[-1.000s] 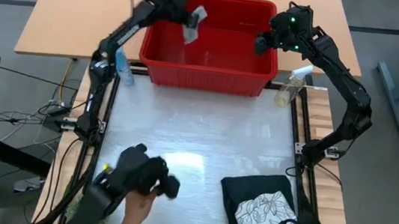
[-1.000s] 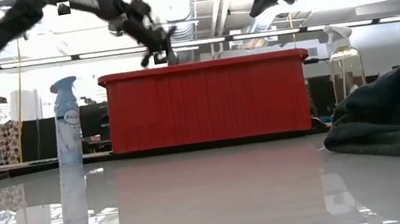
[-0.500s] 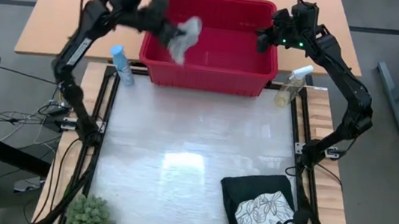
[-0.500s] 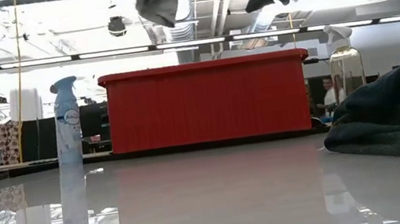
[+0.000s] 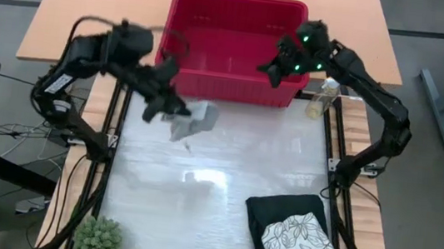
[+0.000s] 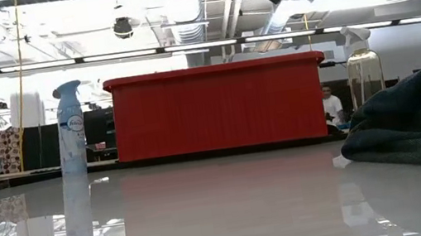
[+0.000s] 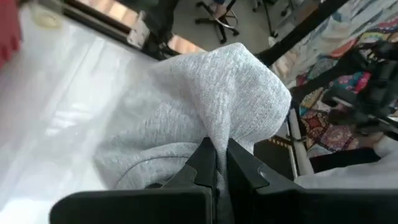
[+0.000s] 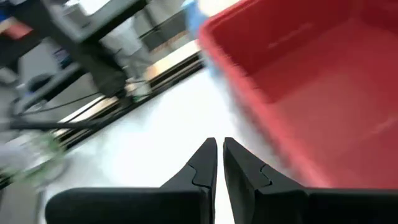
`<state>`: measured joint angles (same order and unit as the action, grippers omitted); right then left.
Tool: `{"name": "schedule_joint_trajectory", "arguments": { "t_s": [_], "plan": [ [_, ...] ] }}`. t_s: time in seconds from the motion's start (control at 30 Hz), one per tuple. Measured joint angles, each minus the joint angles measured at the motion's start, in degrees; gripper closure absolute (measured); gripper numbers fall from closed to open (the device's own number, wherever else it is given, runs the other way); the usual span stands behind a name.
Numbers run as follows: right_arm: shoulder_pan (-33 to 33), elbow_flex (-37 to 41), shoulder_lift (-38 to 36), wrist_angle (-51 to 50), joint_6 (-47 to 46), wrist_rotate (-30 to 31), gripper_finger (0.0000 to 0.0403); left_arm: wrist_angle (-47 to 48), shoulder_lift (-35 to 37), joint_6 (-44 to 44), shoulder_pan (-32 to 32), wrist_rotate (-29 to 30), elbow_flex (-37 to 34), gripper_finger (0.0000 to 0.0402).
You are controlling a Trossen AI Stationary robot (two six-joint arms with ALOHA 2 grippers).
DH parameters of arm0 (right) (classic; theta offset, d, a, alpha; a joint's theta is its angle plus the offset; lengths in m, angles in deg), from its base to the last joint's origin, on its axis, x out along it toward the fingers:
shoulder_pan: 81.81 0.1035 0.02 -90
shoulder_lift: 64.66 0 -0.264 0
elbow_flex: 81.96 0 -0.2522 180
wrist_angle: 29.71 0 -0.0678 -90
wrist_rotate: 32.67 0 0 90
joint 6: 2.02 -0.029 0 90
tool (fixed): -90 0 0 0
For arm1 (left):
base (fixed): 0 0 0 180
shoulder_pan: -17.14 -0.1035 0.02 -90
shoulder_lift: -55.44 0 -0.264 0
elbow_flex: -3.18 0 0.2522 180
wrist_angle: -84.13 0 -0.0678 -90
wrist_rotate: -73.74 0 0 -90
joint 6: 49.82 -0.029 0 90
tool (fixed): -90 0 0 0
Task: Fold laundry
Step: Fold the gray boxer shorts
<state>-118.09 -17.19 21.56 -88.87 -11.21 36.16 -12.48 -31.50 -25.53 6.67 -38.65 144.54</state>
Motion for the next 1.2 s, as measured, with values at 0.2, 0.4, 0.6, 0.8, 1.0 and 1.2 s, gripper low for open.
{"name": "schedule_joint_trajectory", "arguments": {
  "t_s": [0.2,0.4,0.6,0.8,1.0,1.2],
  "plan": [
    [7.77,0.00,0.00,-0.03,-1.47,0.00,0.0347,-20.79,12.72,5.78,11.15,6.44,-27.19,0.0401],
    [12.70,0.00,-0.10,0.01,-0.06,0.00,0.0347,-59.94,30.21,15.24,13.00,10.79,-66.53,0.0401],
    [14.94,0.00,-2.31,1.21,9.08,-3.16,0.0347,-91.61,37.34,26.26,12.89,17.68,-93.29,0.0401],
    [15.67,7.79,-8.50,1.43,8.32,-4.44,0.0347,-103.82,36.35,33.88,10.90,24.74,-104.51,0.0401],
    [21.20,29.93,-14.38,21.73,4.58,-5.26,0.0347,-116.70,33.56,39.66,10.73,23.69,-108.05,0.0401],
    [21.56,49.47,-18.13,52.71,-10.53,-6.82,0.0345,-127.58,29.37,43.77,10.91,20.69,-108.13,0.0401]
  ]
}}
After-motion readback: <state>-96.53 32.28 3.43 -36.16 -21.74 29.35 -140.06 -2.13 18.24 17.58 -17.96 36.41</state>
